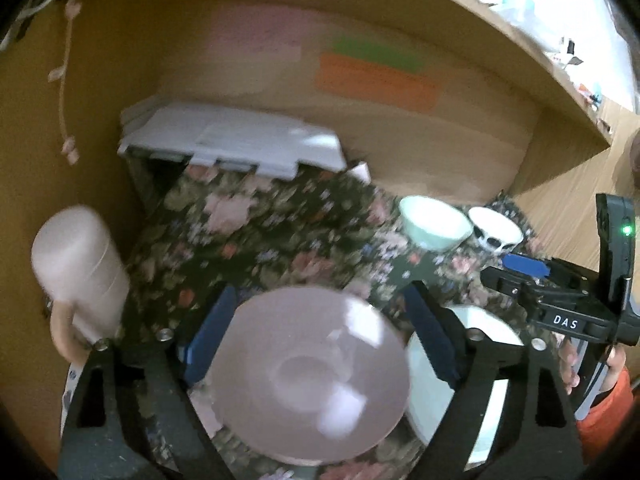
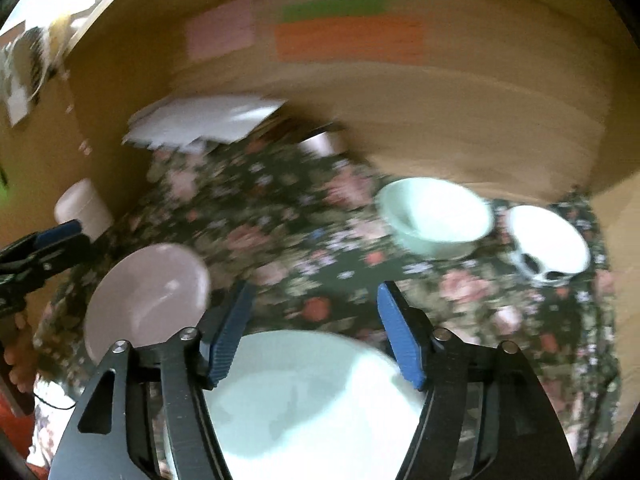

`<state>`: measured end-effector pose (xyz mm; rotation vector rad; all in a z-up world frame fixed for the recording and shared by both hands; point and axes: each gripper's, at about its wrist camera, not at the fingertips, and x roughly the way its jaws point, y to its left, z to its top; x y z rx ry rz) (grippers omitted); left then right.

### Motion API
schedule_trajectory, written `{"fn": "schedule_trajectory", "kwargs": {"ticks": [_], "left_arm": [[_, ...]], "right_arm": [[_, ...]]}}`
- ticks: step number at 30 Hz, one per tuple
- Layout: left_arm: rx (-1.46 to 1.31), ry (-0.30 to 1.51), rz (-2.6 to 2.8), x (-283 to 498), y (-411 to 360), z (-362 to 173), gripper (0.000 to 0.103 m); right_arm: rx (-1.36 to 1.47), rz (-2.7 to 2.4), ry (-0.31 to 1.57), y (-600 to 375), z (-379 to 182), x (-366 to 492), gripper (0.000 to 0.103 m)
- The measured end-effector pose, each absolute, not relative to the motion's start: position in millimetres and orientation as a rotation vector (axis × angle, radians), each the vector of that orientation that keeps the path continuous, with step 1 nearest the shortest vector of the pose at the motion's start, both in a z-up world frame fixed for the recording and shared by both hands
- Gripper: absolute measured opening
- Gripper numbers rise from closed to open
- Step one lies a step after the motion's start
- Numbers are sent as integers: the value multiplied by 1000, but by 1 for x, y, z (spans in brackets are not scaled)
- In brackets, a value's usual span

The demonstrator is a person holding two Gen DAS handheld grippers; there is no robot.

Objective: Organize plates and bowls
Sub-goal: 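Lower the pale pink bowl onto the mint-green plate and open both grippers, then move both grippers to the mint-green bowl and close on its rim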

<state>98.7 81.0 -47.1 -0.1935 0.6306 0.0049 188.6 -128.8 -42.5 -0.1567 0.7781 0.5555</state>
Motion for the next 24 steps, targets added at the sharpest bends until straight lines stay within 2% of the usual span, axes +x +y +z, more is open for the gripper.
{"fn": "schedule_trajectory", "kwargs": {"ticks": [4,20,22,24], "left_arm": [[-148,617,-23,118,60,-38,95],[-107,748,-81,227,0,-42,96],[-89,762,-85,239,-7,-45,96],[-67,772,-90,251,-13,-48,96]], "right_arm": [[-79,508,771,-160,-32,208,62],[27,385,805,-218,-46,292,62],[25,386,813,-218,-50,302,59],[26,390,835,-217,-58,317,51]]}}
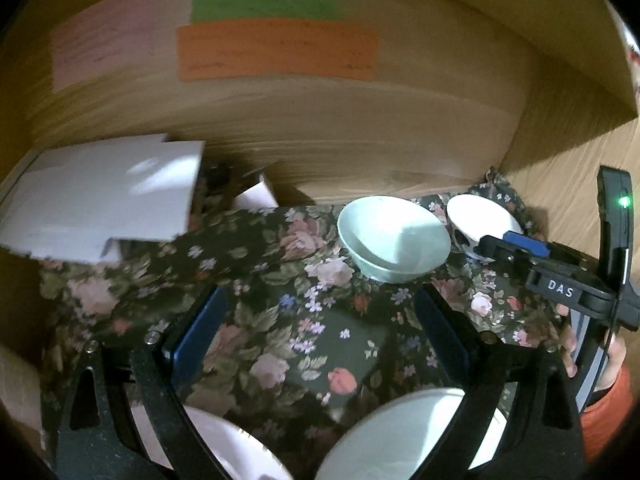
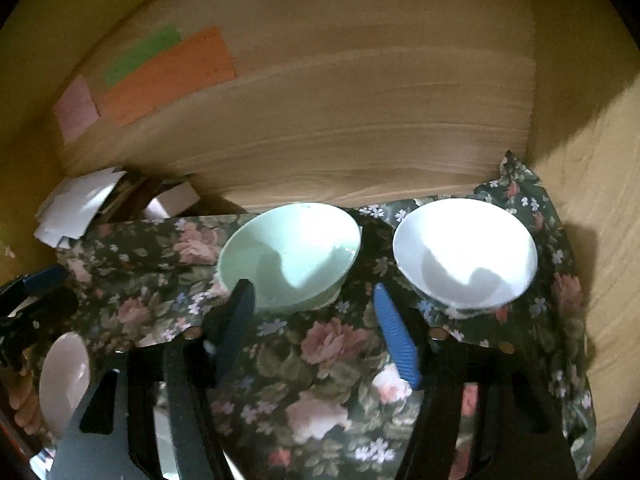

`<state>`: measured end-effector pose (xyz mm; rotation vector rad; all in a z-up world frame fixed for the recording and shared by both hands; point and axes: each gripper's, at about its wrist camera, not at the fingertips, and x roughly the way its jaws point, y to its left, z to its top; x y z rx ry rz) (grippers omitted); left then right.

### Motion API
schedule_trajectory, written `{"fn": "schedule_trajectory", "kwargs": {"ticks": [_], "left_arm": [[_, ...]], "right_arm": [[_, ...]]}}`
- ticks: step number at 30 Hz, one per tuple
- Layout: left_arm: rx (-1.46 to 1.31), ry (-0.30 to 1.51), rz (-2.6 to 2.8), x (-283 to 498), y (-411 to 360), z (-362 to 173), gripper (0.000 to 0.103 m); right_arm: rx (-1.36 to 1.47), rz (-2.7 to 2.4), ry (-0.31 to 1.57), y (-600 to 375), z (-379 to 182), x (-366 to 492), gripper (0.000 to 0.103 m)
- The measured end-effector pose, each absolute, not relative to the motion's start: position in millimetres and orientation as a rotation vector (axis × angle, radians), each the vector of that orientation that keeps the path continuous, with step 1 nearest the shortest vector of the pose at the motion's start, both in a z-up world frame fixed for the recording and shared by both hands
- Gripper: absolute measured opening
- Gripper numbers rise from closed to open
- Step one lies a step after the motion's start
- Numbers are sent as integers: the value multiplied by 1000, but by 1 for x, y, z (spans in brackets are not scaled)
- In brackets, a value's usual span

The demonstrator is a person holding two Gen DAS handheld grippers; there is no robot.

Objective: Organize plates and bowls
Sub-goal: 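Move both grippers to the mint-green bowl and close on its rim, then lift the mint-green bowl with both grippers and carry it toward the stack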

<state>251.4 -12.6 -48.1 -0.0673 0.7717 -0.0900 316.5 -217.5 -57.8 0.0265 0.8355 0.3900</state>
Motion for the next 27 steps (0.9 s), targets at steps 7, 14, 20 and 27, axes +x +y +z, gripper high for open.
{"fn": "schedule_trajectory", "kwargs": {"ticks": [7,14,20,27], "left_arm": [[-38,812,-96,290,-20,-71,95],[-70,847,-93,306,-12,-88,90],[-91,866,-101,311,-10,-96,90],[-91,891,-101,314,-12,-107,90]], "right_arm": [[28,381,930,-211,-87,351,34],[56,373,1006,-206,-111,371,32],[47,349,1039,-198,-125,381,32],[20,395,1093,-192,-140,384,22]]}}
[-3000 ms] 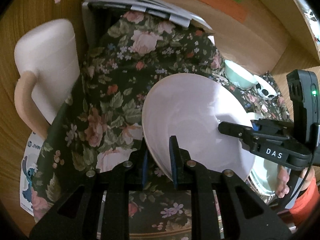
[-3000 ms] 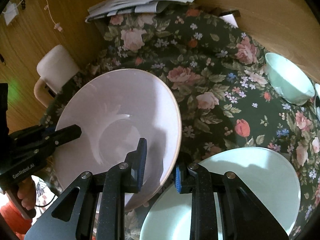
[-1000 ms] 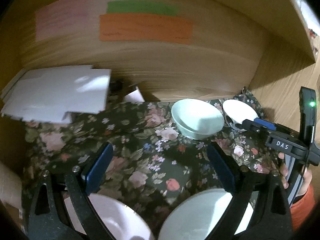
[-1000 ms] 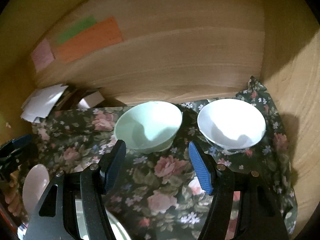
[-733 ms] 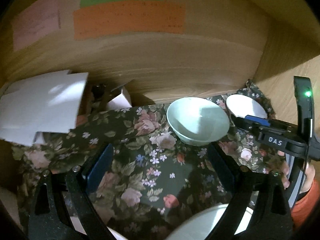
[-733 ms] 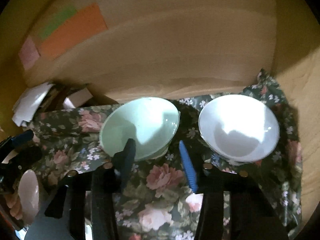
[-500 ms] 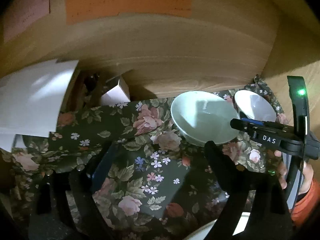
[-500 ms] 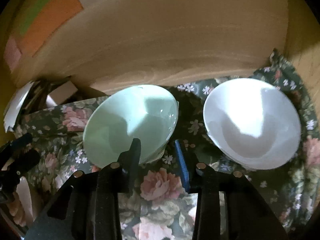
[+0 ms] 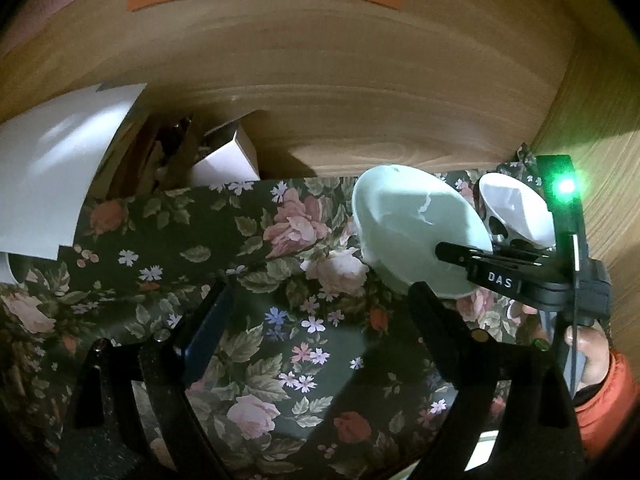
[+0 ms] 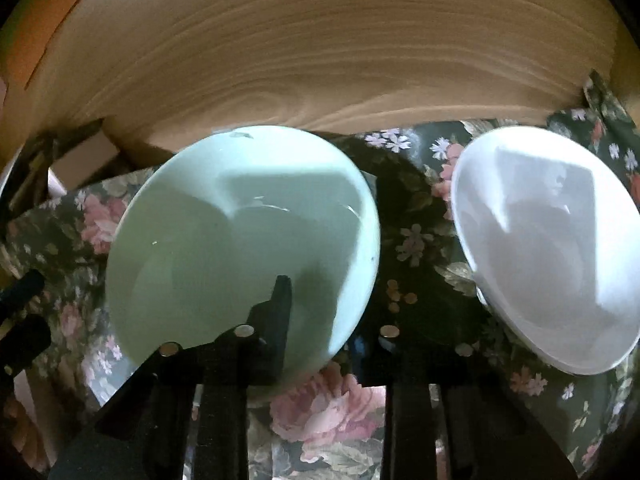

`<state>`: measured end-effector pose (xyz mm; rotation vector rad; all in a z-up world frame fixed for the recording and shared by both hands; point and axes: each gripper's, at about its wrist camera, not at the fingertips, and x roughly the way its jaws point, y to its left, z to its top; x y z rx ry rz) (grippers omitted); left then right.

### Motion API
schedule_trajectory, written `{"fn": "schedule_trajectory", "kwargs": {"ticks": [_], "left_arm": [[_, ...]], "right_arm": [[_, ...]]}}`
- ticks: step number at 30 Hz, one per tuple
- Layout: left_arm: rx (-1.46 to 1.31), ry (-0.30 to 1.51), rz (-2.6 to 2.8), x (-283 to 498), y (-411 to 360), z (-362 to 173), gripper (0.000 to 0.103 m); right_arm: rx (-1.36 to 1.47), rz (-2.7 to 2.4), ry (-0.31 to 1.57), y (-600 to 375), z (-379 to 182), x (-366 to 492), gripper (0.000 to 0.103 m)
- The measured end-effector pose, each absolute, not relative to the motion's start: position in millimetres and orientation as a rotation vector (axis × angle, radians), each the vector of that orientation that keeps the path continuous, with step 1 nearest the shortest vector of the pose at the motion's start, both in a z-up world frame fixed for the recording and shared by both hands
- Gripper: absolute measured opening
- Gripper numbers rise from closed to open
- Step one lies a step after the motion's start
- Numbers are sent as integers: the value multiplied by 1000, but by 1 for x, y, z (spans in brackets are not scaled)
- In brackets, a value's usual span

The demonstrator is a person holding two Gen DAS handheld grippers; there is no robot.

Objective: Organize plates and bowls
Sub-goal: 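Lift the mint-green bowl with both grippers and carry it toward the stack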

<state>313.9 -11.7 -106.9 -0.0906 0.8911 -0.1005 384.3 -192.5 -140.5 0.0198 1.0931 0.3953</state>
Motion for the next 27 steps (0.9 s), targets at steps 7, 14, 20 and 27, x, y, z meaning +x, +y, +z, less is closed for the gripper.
{"fn": "schedule_trajectory", "kwargs": {"ticks": [7,14,20,27], "left_arm": [[-106,921,-100,319,-11,-115,90],[-102,1084,-138,331,-23,-142,71],[-54,1167,-141,333,-38,-154,57],[-16,1208,-162,335,-51,-162,44]], "right_arm": [[-46,472,1099,-189,-135,352,16],[-67,524,1115,-194,-131,315,17],[-70,510,1095,-186,-133,307,25],[34,505,1096,-218,-128,310,32]]}}
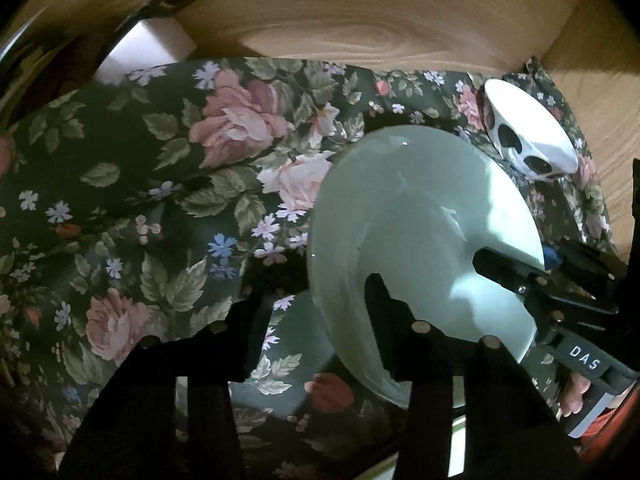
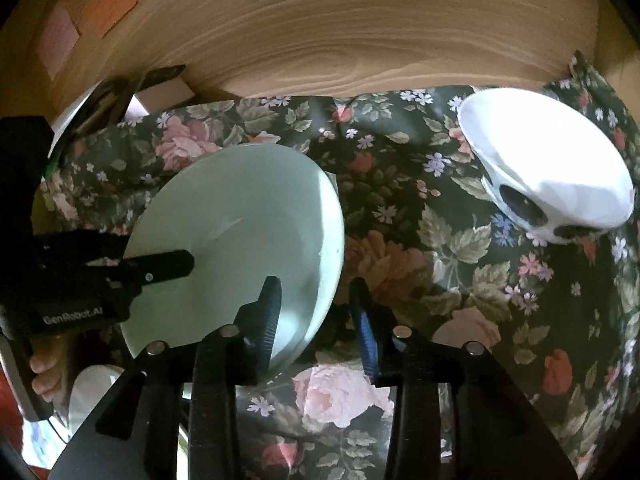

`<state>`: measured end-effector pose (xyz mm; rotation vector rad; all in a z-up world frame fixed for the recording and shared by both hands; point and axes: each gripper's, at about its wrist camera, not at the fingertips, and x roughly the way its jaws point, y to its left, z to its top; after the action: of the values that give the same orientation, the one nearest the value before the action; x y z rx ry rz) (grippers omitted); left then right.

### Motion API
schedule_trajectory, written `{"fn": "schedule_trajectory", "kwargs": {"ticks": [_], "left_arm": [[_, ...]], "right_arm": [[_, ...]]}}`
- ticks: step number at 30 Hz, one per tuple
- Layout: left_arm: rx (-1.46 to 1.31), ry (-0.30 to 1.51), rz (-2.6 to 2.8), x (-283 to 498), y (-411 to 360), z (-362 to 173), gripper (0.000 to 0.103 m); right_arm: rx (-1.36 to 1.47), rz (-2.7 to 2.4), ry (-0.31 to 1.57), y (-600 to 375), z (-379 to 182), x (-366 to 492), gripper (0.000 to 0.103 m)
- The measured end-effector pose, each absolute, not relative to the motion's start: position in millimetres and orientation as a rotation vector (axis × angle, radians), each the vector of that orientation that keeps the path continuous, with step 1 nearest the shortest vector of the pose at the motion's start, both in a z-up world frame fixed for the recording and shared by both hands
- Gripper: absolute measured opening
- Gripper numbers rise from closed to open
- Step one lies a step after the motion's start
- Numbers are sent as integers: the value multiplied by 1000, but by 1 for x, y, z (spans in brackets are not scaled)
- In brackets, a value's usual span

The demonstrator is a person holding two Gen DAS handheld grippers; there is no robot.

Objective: Organize plates and bowls
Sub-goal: 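Lift the mint-green bowl with both grippers and carry it toward the stack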

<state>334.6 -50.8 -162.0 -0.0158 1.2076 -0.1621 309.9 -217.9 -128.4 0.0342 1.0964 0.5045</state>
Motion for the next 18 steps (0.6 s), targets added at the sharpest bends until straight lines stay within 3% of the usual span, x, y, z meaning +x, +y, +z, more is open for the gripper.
{"fn": "schedule_trajectory", "kwargs": {"ticks": [2,5,8,18], "left_arm": [[3,1210,-172,334,-53,-163,36],[22,1215,-182,338,-61,-166,29],[40,1214,-197,339,-64,-167,20],[24,1149,-204,327,-61,-149,17]], "right_arm": [[49,517,1093,-217,-128,312,31],[51,533,1087,-214,-127,314,21],[36,527,1069,-204,-125,313,20],[68,494,1046,-206,-114,312,16]]}}
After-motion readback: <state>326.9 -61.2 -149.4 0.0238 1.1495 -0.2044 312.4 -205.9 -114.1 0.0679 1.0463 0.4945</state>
